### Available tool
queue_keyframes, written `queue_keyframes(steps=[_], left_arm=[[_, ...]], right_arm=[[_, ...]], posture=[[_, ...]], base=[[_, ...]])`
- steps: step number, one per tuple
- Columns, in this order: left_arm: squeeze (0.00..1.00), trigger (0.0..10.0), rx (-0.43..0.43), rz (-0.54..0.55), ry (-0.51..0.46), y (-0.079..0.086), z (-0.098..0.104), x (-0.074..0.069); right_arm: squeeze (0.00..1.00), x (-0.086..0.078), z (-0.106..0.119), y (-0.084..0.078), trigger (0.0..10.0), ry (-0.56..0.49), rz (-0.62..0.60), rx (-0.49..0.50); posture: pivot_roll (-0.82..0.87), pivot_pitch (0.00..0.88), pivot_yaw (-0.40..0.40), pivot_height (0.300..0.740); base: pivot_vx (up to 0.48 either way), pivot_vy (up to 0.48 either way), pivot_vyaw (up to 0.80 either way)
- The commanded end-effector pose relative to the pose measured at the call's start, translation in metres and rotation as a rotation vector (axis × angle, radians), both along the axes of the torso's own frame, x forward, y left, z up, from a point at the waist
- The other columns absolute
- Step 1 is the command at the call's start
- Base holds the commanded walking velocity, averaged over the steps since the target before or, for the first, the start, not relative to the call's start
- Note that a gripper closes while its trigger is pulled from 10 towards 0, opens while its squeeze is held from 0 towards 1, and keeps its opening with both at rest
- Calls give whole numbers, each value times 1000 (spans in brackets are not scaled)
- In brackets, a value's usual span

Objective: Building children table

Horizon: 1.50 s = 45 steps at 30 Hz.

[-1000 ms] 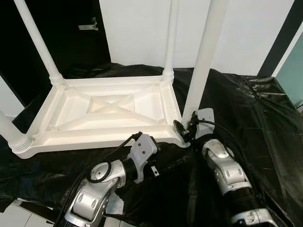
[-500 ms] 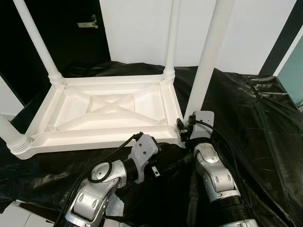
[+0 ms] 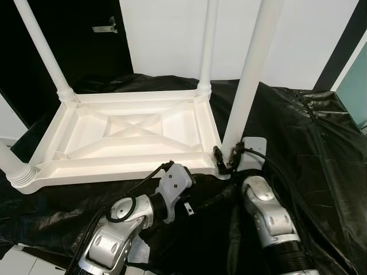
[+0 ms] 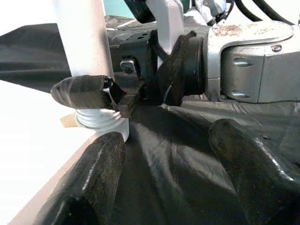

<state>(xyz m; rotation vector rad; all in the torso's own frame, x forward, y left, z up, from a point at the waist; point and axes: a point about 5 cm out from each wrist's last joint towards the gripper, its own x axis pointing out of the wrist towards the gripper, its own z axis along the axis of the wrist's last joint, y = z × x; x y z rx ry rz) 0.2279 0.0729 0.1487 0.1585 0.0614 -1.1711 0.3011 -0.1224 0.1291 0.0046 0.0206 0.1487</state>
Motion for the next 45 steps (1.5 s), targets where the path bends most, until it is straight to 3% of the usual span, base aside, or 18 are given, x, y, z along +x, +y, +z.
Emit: queue_keyframes(steps=[1, 2, 3, 6, 8, 10, 12, 14, 15, 24, 31, 32, 33, 34, 35, 36, 41, 45], left_arm=[[0, 10000, 4, 26, -5, 1, 0, -1], [0, 10000, 5, 26, -4, 2, 0, -1], [0, 10000, 6, 25, -3, 3, 0, -1], [0, 10000, 7, 25, -2, 3, 0, -1], [0, 10000, 10, 20, -3, 4, 1, -1], [0, 10000, 10, 20, -3, 4, 1, -1], [0, 10000, 9, 4, 1, 4, 1, -1], [0, 10000, 9, 4, 1, 4, 1, -1], [0, 10000, 10, -14, 3, 4, 2, -1], [0, 10000, 13, -33, 15, 1, 0, -2], [0, 10000, 51, -13, -3, -2, -5, -1], [0, 10000, 62, -5, -10, -1, -5, 0], [0, 10000, 72, 6, -16, -1, -6, 1], [0, 10000, 79, 13, -19, 0, -7, 2], [0, 10000, 79, 13, -19, 0, -7, 2], [0, 10000, 82, 18, -21, 0, -7, 2], [0, 10000, 81, 25, -21, 1, -7, 2], [0, 10000, 84, 25, -24, 2, -6, 2]], right_arm=[[1000, -2, 1, -6, 10000, -12, 45, 2], [1000, -3, 1, -8, 10000, -15, 100, -5], [0, -5, 1, -10, 10000, -19, 167, -20], [0, -5, 1, -11, 10000, -19, 206, -30], [0, -6, 1, -14, 10000, -20, 302, -54], [0, -6, 1, -14, 10000, -20, 302, -54], [0, -4, 0, -19, 10000, -21, 422, -99], [0, -4, 0, -19, 10000, -21, 422, -99], [0, 2, 2, -24, 10000, -27, 515, -141], [0, 21, 6, -28, 10000, -26, 643, -242], [0, 36, 12, -17, 10000, -37, 736, -288], [0, 38, 13, -14, 8392, -41, 755, -289], [0, 40, 13, -11, 3412, -45, 770, -293], [0, 41, 13, -10, 2235, -48, 779, -296], [0, 41, 13, -10, 2235, -48, 779, -296], [0, 41, 12, -9, 0, -44, 789, -292], [0, 40, 6, -10, 0, -19, 806, -292], [0, 39, -4, -17, 0, 25, 738, -316]], posture=[[-4, 0, -42, 740], [-6, 0, -41, 740], [-9, 0, -38, 740], [-11, 0, -37, 740], [-17, 0, -29, 740], [-17, 0, -29, 740], [-26, 0, -20, 740], [-26, 0, -20, 740], [-23, 0, -17, 740], [-6, 0, -28, 740], [9, 0, -42, 740], [17, 0, -48, 740], [24, 0, -54, 740], [24, 0, -54, 740], [24, 0, -54, 740], [29, 0, -57, 740], [29, 0, -56, 740], [16, 0, -43, 740]], base=[[0, 0, 0], [0, 0, 0], [0, 0, 0], [0, 0, 0], [0, 0, 0], [0, 0, 0], [0, 0, 0], [0, 0, 0], [0, 0, 0], [0, 0, 0], [0, 0, 0], [0, 0, 0], [0, 0, 0], [0, 0, 0], [0, 0, 0], [0, 0, 0], [0, 0, 0], [0, 0, 0]])
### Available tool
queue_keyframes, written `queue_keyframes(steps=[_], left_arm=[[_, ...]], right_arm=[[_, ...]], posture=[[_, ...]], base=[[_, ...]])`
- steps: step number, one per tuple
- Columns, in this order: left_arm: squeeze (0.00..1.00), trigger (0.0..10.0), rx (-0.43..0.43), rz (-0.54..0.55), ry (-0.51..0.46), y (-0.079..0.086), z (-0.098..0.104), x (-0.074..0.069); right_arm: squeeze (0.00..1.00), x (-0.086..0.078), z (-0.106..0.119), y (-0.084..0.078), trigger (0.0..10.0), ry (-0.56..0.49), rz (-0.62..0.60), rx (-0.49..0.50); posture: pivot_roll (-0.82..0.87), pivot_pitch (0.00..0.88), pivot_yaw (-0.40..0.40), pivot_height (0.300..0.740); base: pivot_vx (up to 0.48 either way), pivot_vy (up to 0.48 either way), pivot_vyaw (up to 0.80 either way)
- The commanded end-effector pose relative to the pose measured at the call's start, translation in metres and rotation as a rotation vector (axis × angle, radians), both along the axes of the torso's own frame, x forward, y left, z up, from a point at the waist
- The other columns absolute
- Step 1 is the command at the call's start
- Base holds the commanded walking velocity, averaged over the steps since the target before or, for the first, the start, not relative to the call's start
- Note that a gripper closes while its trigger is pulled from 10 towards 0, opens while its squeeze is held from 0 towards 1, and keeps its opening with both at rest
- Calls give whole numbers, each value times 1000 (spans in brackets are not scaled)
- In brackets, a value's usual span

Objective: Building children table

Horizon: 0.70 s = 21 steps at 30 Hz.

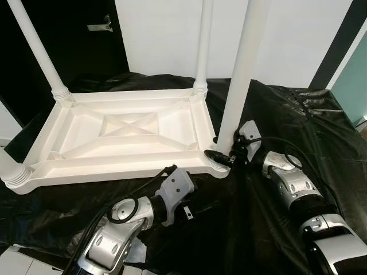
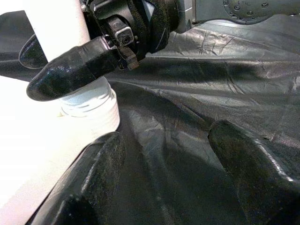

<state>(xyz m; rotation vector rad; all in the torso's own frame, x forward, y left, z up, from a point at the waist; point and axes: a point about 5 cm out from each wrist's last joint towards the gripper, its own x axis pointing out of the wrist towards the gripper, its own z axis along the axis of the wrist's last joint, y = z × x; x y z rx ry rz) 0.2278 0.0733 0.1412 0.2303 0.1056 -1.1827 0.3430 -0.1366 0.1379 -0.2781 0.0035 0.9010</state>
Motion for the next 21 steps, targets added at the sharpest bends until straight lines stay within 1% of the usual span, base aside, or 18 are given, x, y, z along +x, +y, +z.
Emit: queue_keyframes(steps=[1, 2, 3, 4, 5, 7, 8, 10, 12, 14, 15, 16, 17, 19, 20, 21], left_arm=[[0, 10000, 4, 38, -24, 1, 1, 2], [0, 10000, 4, 38, -24, 1, 1, 2], [0, 10000, 5, 37, -24, 2, 1, 2], [0, 10000, 11, 31, -22, 2, 1, 3], [0, 10000, 11, 31, -22, 2, 1, 3], [0, 10000, 28, 13, -18, 2, -1, 3], [0, 10000, 28, 13, -18, 2, -1, 3], [0, 10000, 37, -3, -15, 1, -2, 3], [0, 10000, 39, -8, -14, 0, -3, 3], [0, 10000, 40, -22, -13, -2, -2, 4], [0, 10000, 40, -22, -13, -2, -2, 4], [0, 10000, 40, -25, -13, -2, -2, 4], [0, 10000, 40, -25, -13, -2, -2, 4], [0, 10000, 41, -29, -10, -2, -2, 3], [0, 10000, 41, -29, -10, -2, -2, 3], [0, 10000, 42, -30, -9, -2, -2, 3]], right_arm=[[0, -2, -13, -3, 0, 38, -25, -63], [0, -2, -13, -3, 0, 38, -25, -63], [0, -2, -16, -5, 0, 43, -55, -67], [0, -3, -18, -8, 10000, 40, -121, -67], [0, -3, -18, -8, 10000, 40, -121, -67], [0, -5, -21, -10, 10000, 32, -215, -51], [0, -5, -21, -10, 10000, 32, -215, -51], [0, -8, -21, -7, 10000, 32, -280, -9], [0, -10, -21, -5, 10000, 34, -303, 8], [0, -13, -23, -3, 10000, 43, -404, 44], [0, -13, -23, -3, 10000, 43, -404, 44], [0, -14, -24, -2, 10000, 43, -445, 53], [0, -14, -24, -2, 10000, 43, -445, 53], [0, -18, -27, 5, 10000, 50, -528, 86], [0, -18, -27, 5, 10000, 50, -528, 86], [0, -21, -28, 11, 10000, 58, -568, 110]], posture=[[16, 0, -43, 740], [16, 0, -43, 740], [14, 0, -42, 740], [-7, 0, -24, 740], [-7, 0, -24, 740], [-17, 0, -17, 740], [-17, 0, -17, 740], [-41, 0, 1, 740], [-41, 0, 1, 740], [-48, 0, 6, 740], [-48, 0, 6, 740], [-50, 0, 8, 740], [-50, 0, 8, 740], [-48, 0, 7, 740], [-48, 0, 7, 740], [-45, 0, 6, 740]], base=[[0, 0, 0], [0, 0, 0], [0, 0, 0], [0, 0, 0], [0, 0, 0], [0, 0, 0], [0, 0, 0], [0, 0, 0], [0, 0, 0], [0, 0, 0], [0, 0, 0], [0, 0, 0], [0, 0, 0], [0, 0, 0], [0, 0, 0], [0, 0, 0]])
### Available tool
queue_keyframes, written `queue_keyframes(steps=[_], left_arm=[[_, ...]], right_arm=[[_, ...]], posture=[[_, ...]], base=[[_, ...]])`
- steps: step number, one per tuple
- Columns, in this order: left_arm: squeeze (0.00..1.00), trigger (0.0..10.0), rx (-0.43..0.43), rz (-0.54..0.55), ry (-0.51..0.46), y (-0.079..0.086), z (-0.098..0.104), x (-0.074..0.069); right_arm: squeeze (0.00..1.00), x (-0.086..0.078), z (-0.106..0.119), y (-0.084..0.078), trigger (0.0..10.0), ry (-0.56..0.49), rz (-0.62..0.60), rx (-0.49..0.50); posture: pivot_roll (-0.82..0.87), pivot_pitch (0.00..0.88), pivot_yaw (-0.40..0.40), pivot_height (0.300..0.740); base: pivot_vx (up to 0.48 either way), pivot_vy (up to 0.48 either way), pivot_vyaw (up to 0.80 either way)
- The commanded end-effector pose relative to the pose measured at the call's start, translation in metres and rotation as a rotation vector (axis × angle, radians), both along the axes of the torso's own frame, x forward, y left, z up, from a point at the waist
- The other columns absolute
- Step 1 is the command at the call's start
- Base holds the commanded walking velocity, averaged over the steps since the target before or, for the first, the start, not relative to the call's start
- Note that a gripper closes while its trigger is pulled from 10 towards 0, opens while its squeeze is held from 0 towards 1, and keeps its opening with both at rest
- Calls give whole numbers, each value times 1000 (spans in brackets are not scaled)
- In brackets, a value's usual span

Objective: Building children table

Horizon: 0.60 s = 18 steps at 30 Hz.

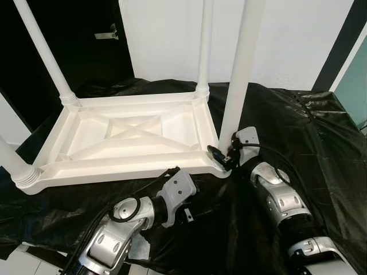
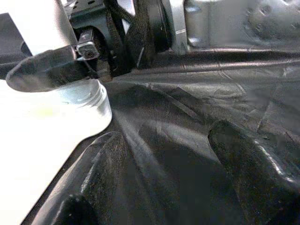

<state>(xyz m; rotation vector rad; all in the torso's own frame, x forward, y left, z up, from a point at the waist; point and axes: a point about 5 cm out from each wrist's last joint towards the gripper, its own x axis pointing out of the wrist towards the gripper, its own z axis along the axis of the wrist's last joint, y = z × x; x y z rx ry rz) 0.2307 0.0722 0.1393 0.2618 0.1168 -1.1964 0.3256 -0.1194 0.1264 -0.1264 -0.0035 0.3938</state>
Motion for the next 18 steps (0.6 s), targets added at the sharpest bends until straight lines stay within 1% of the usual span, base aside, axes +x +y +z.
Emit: queue_keyframes(steps=[1, 2, 3, 5, 6, 7, 8, 11, 12, 14, 15, 18], left_arm=[[0, 10000, 12, -15, -1, -1, -1, 0], [0, 10000, 16, -16, -1, 0, -1, -1], [0, 10000, 16, -16, -1, 0, -1, -1], [0, 10000, 19, -16, -2, 1, -1, -1], [0, 10000, 19, -16, -2, 1, -1, -1], [0, 10000, 21, -14, -2, 1, -1, -1], [0, 10000, 22, -12, -2, 1, -1, -1], [0, 10000, 22, -12, -1, 1, -1, -2], [0, 10000, 22, -14, 1, 1, -2, -3], [0, 10000, 22, -14, 1, 1, -2, -3], [0, 10000, 19, -17, 6, -1, -3, -5], [0, 10000, 18, -17, 7, -1, -3, -6]], right_arm=[[0, -6, -17, -2, 10000, 84, -91, -5], [0, -7, -18, 1, 10000, 88, -193, 30], [0, -7, -18, 1, 10000, 88, -193, 30], [0, -8, -17, 1, 10000, 94, -282, 51], [0, -8, -17, 1, 10000, 94, -282, 51], [0, -9, -17, 1, 10000, 98, -314, 59], [0, -12, -17, 5, 10000, 110, -405, 104], [0, -13, -17, 9, 10000, 111, -426, 110], [0, -15, -16, 13, 10000, 103, -442, 102], [0, -15, -16, 13, 10000, 103, -442, 102], [0, -19, -14, 21, 10000, 97, -428, 94], [0, -21, -13, 22, 10000, 97, -425, 84]], posture=[[-41, 0, 2, 740], [-35, 0, -3, 740], [-35, 0, -3, 740], [-31, 0, -5, 740], [-31, 0, -5, 740], [-31, 0, -6, 740], [-25, 0, -12, 740], [-25, 0, -13, 740], [-26, 0, -15, 740], [-26, 0, -15, 740], [-22, 0, -23, 740], [-18, 0, -28, 740]], base=[[0, 0, 0], [0, 0, 0], [0, 0, 0], [0, 0, 0], [0, 0, 0], [0, 0, 0], [0, 0, 0], [0, 0, 0], [0, 0, 0], [0, 0, 0], [0, 0, 0], [0, 0, 0]])
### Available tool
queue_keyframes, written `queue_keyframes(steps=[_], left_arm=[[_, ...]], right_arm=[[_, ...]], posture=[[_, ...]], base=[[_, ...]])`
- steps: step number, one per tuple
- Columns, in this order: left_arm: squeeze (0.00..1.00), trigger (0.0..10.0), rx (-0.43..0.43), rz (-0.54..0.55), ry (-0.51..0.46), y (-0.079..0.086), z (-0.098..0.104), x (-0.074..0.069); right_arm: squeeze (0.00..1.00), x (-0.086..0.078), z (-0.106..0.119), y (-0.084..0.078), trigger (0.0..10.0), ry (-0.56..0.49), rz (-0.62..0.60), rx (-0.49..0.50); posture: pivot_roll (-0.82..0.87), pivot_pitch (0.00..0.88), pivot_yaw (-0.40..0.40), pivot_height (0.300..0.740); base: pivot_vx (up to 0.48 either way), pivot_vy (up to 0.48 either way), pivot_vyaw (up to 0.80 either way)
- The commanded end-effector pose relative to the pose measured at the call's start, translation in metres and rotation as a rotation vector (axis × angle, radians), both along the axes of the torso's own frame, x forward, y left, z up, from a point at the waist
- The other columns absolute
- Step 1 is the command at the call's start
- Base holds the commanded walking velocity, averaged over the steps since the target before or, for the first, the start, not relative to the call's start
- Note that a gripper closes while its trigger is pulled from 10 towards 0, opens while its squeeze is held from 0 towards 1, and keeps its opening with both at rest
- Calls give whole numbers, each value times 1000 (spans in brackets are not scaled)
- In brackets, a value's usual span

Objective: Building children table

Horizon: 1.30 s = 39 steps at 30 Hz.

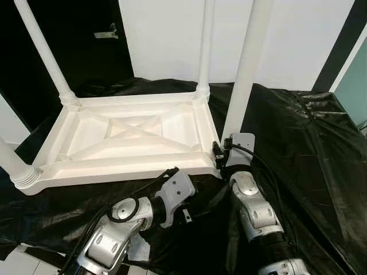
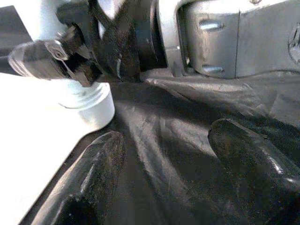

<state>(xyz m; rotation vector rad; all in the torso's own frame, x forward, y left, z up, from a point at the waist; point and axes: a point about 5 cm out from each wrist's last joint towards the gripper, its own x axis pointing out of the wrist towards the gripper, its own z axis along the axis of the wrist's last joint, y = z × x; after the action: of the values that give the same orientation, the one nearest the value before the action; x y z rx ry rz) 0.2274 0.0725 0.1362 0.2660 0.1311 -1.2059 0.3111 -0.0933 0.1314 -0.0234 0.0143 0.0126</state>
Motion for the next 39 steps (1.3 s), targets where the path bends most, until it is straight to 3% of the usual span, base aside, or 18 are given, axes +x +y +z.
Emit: queue_keyframes(steps=[1, 5, 6, 8, 9, 14, 16, 18, 19, 20, 21, 30, 36, 39], left_arm=[[0, 10000, 7, -7, -3, -2, 0, -3], [0, 10000, 7, -5, -2, -2, -1, -4], [0, 10000, 7, -4, -2, -2, -1, -4], [0, 10000, 7, -3, -2, -2, -1, -4], [0, 10000, 7, -2, -3, -2, -1, -4], [0, 10000, 6, 1, -6, -3, -1, -4], [0, 10000, 5, 4, -10, -3, -1, -4], [0, 10000, 5, 4, -10, -3, -1, -4], [0, 10000, 5, 5, -11, -3, -1, -4], [0, 10000, 5, 5, -11, -3, -1, -4], [0, 10000, 4, 6, -11, -3, 0, -4], [0, 10000, 0, 7, -9, -3, 0, -5], [0, 10000, 2, 4, -4, -1, 0, -7], [0, 10000, 4, 3, -2, 0, 0, -7]], right_arm=[[0, -7, -18, -4, 10000, 89, -43, 1], [0, -6, -15, -6, 10000, 72, -49, -16], [231, -6, -14, -8, 10000, 66, -53, -19], [231, -6, -13, -9, 10000, 64, -56, -20], [1000, -6, -12, -11, 10000, 56, -45, -20], [1000, -8, -7, -14, 10000, 15, 3, -37], [1000, -11, 1, -16, 10000, -38, 106, -27], [1000, -11, 3, -16, 10000, -55, 125, -19], [710, -12, 8, -16, 10000, -85, 159, -18], [710, -12, 8, -16, 10000, -85, 159, -18], [0, -13, 15, -16, 10000, -125, 186, -22], [0, -9, 50, -13, 10000, -294, 246, -65], [0, -10, 51, -11, 10000, -297, 260, -55], [0, -11, 41, -14, 10000, -261, 269, -34]], posture=[[-18, 0, -28, 740], [-15, 0, -32, 740], [-14, 0, -34, 740], [-14, 0, -34, 740], [-13, 0, -35, 740], [-10, 0, -42, 740], [-11, 0, -46, 740], [-11, 0, -46, 740], [-10, 0, -50, 740], [-10, 0, -50, 740], [-12, 0, -52, 740], [-17, 0, -46, 740], [-18, 0, -39, 740], [-17, 0, -30, 740]], base=[[0, 0, 0], [0, 0, 0], [0, 0, 0], [0, 0, 0], [0, 0, 0], [0, 0, 0], [0, 0, 0], [0, 0, 0], [0, 0, 0], [0, 0, 0], [0, 0, 0], [0, 0, 0], [0, 0, 0], [0, 0, 0]])
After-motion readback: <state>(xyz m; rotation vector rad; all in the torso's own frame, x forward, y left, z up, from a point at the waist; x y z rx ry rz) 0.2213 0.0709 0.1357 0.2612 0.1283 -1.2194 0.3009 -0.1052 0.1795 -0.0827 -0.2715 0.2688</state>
